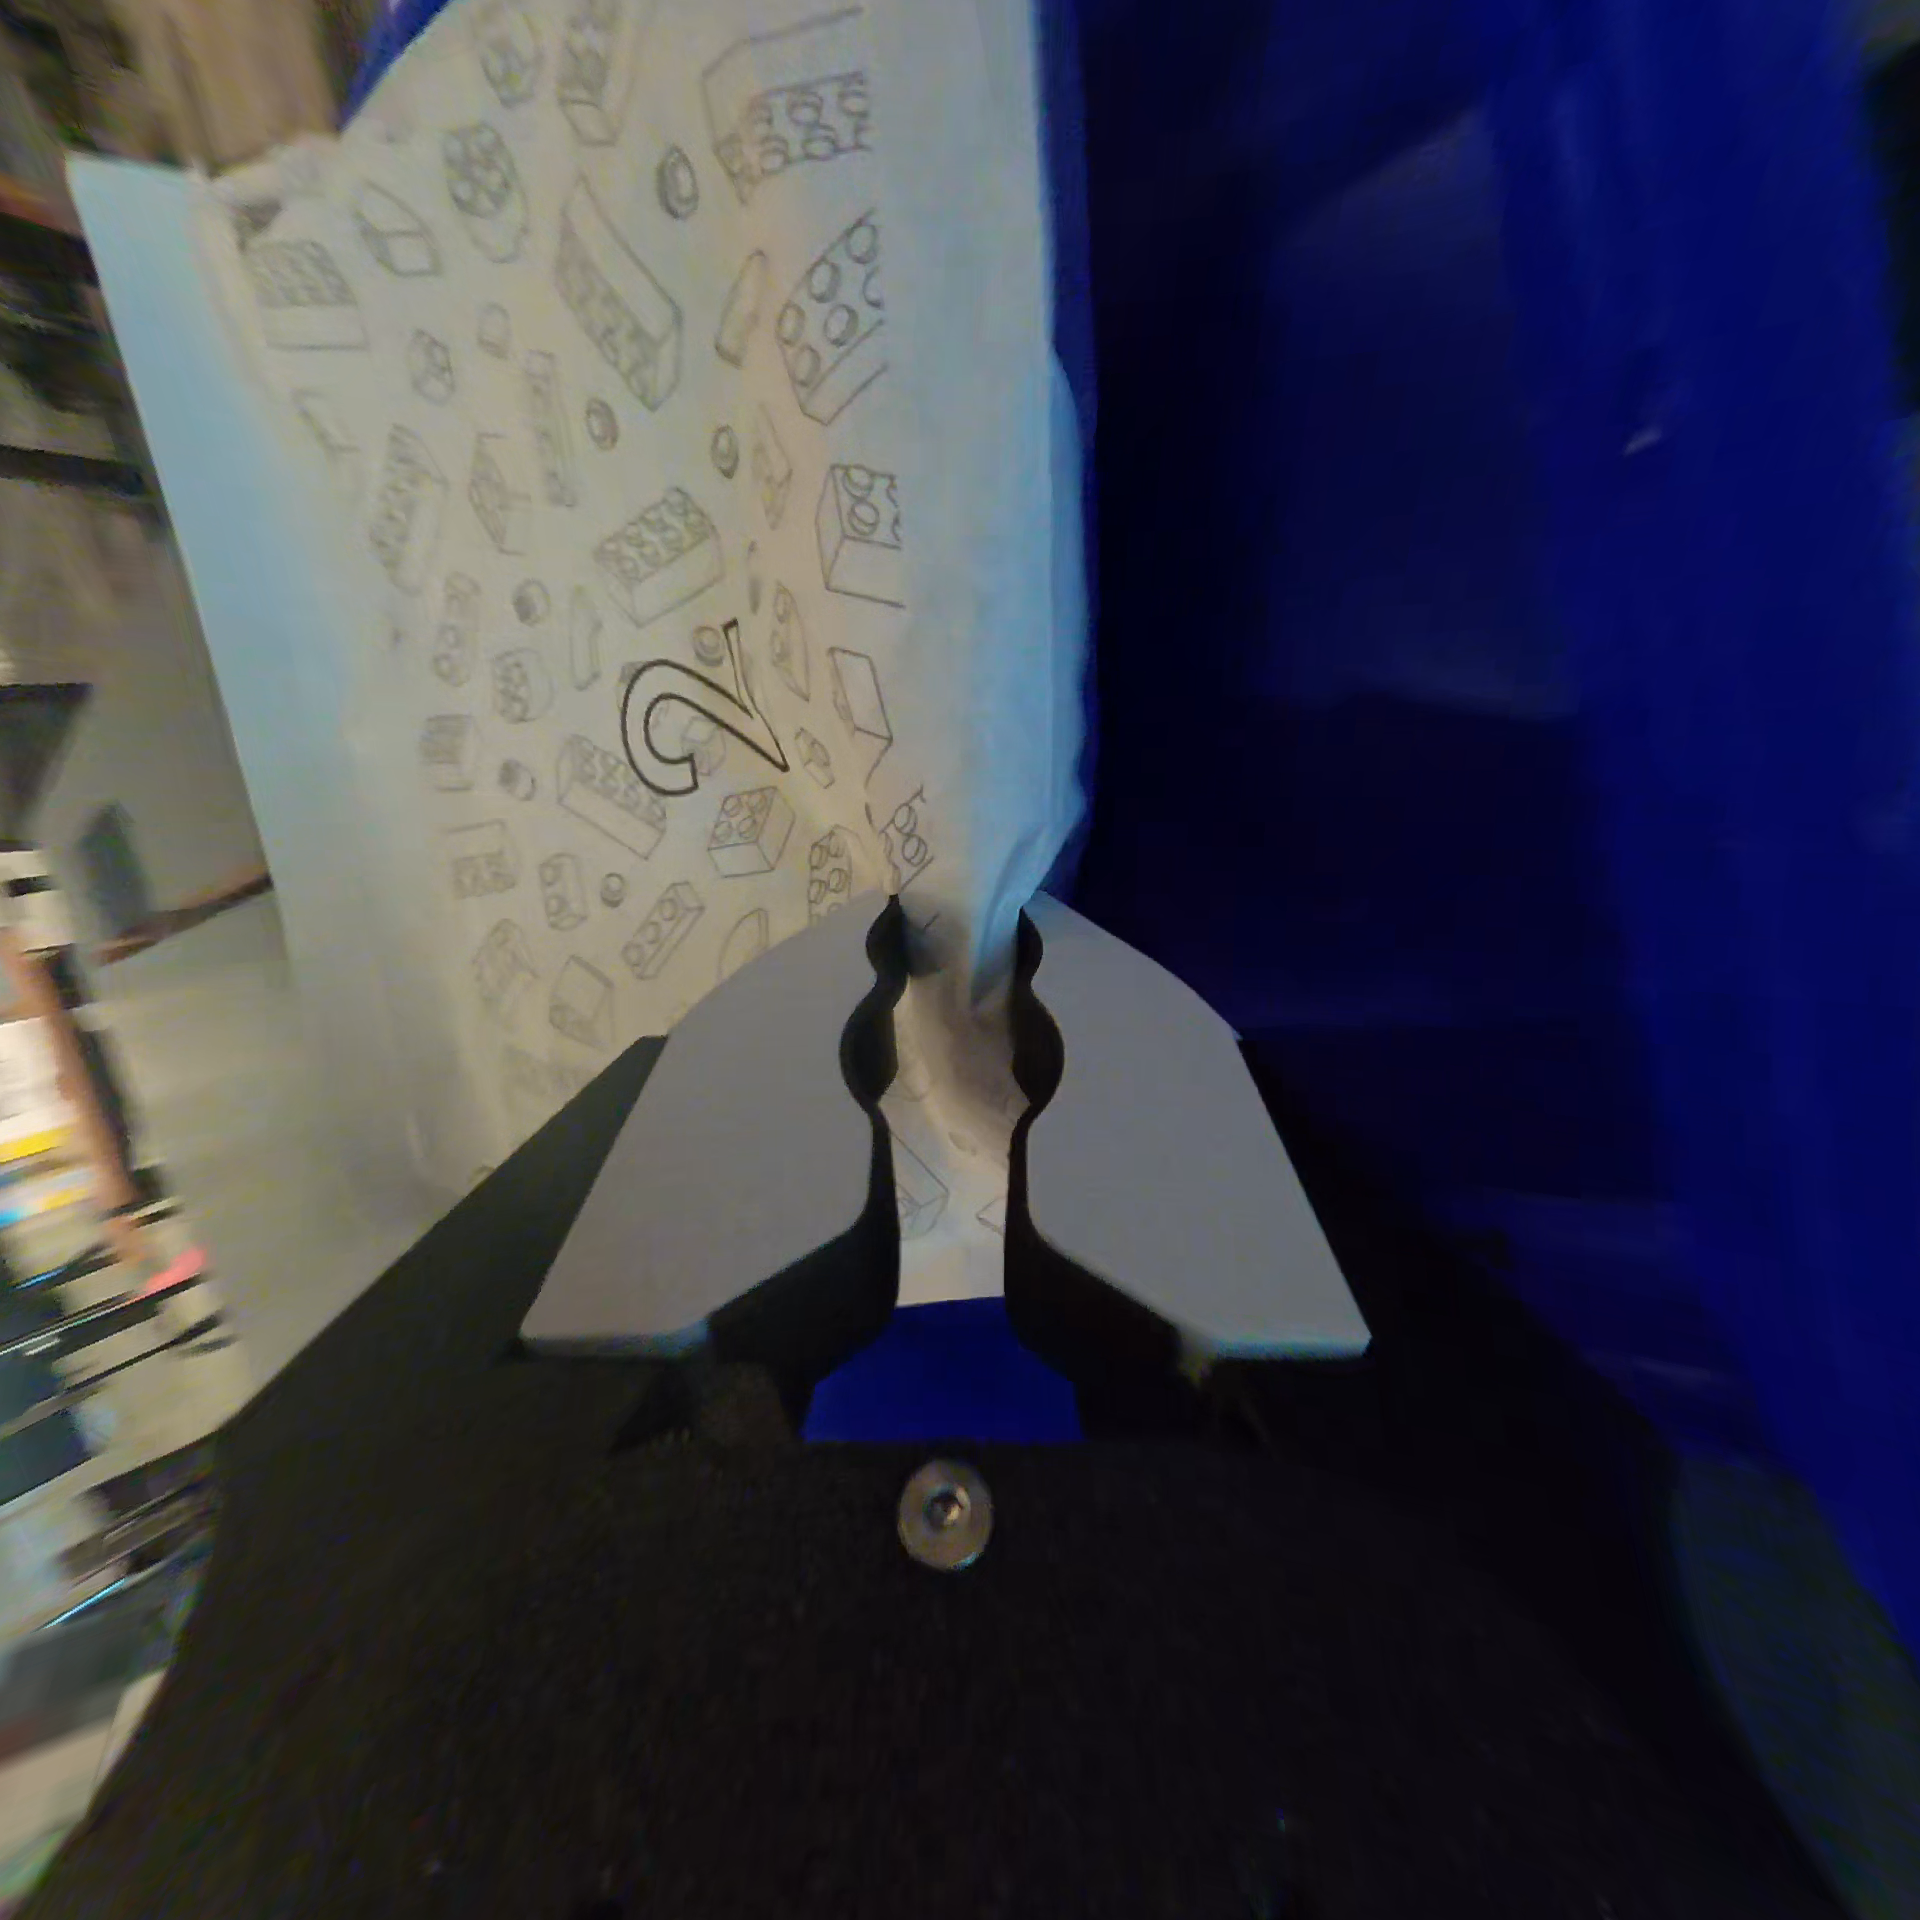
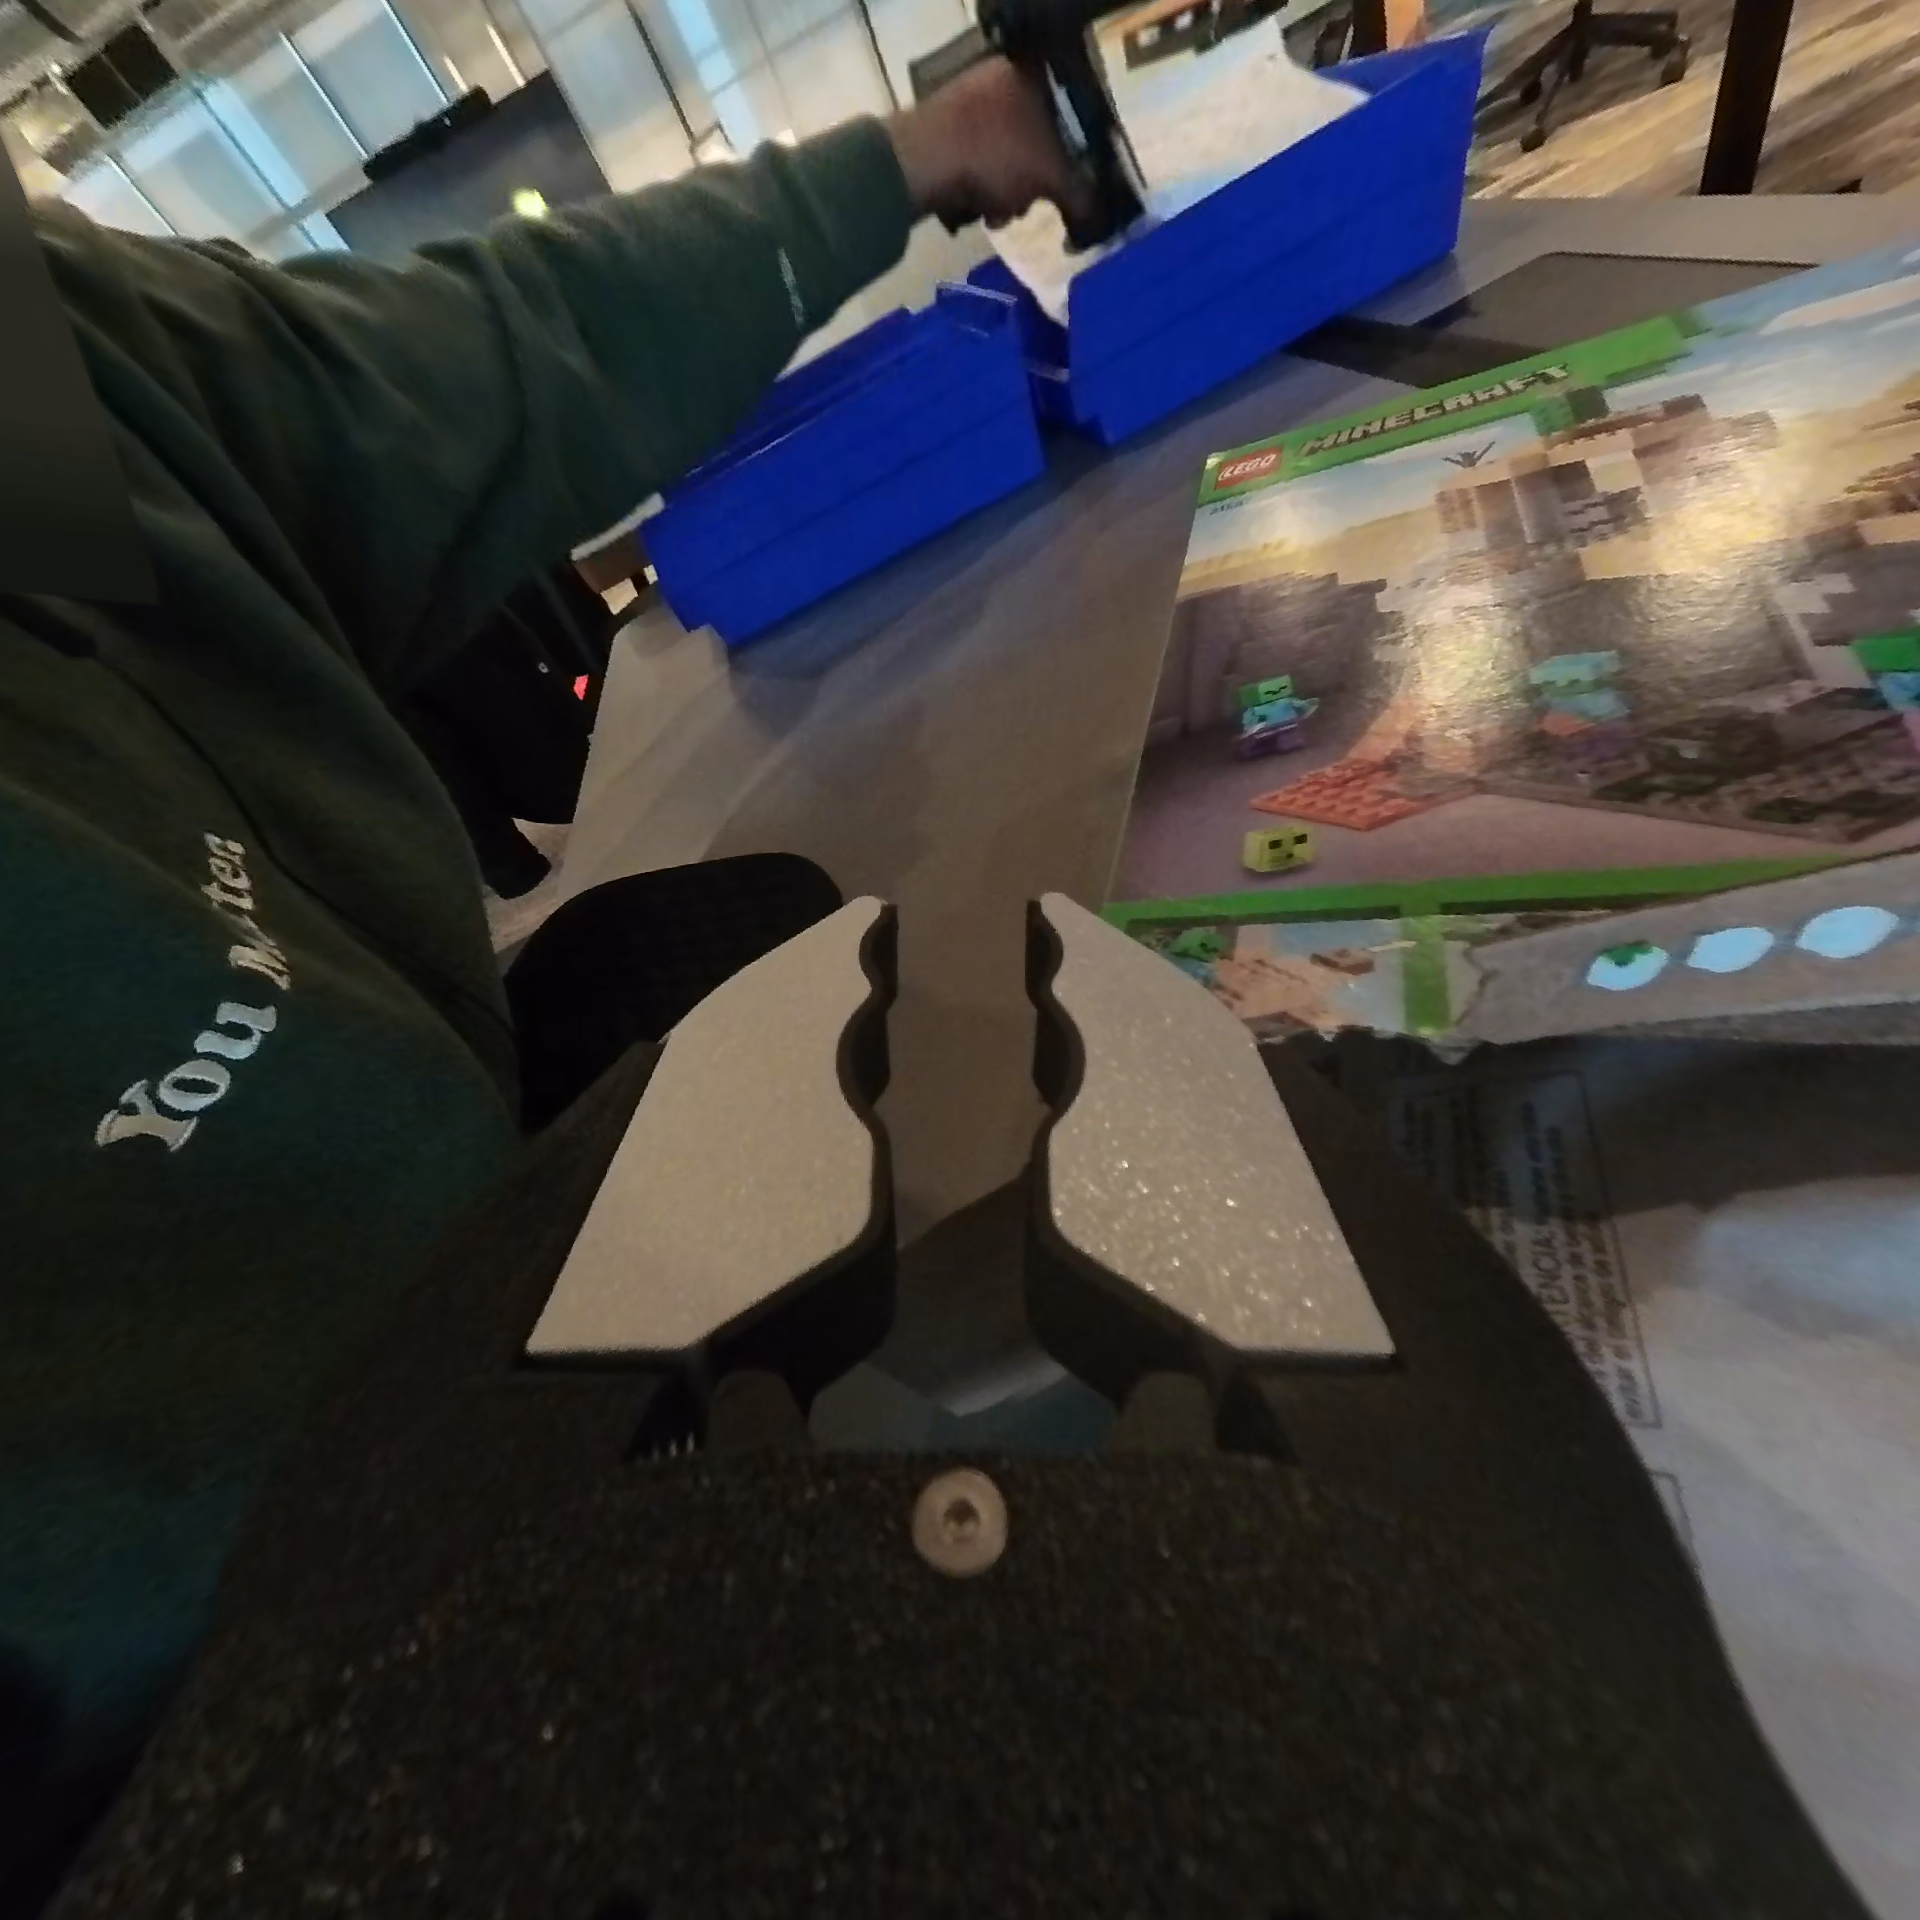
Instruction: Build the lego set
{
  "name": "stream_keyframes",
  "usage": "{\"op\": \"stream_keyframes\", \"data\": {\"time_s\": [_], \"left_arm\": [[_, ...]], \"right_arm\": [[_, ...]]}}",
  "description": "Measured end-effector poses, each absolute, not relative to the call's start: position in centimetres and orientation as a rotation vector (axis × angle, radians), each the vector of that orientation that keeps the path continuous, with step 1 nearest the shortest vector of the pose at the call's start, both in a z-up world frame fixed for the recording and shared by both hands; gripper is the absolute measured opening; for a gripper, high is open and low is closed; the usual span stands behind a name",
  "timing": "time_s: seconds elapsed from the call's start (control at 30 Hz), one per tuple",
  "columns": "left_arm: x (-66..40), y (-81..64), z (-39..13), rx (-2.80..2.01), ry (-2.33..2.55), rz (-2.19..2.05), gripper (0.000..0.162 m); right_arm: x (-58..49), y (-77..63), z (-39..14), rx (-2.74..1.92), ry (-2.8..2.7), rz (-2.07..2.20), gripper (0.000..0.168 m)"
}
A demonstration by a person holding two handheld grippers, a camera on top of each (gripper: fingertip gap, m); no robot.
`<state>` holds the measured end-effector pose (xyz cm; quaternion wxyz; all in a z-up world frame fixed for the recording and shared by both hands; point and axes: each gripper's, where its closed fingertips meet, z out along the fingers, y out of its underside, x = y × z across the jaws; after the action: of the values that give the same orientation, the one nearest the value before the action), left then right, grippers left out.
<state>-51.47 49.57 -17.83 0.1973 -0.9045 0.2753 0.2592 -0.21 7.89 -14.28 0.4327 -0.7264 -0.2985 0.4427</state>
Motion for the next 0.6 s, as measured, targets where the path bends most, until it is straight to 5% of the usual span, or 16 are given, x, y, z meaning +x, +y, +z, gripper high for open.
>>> {"op": "stream_keyframes", "data": {"time_s": [0.2,0.33,0.4,0.6], "left_arm": [[-50.4,48.0,-18.8,-2.574,0.856,0.649,0.020],[-49.7,47.5,-19.4,-2.568,0.880,0.591,0.043],[-49.1,47.3,-18.3,-2.546,0.881,0.534,0.052],[-49.1,46.3,-10.8,-2.405,0.750,0.371,0.046]], "right_arm": [[-0.3,7.8,-14.3,-1.806,-0.751,1.104,0.023],[-0.2,7.8,-14.2,-1.805,-0.750,1.102,0.023],[-0.1,7.8,-14.2,-1.804,-0.748,1.102,0.023],[-0.3,7.7,-14.0,-1.793,-0.756,1.108,0.023]]}}
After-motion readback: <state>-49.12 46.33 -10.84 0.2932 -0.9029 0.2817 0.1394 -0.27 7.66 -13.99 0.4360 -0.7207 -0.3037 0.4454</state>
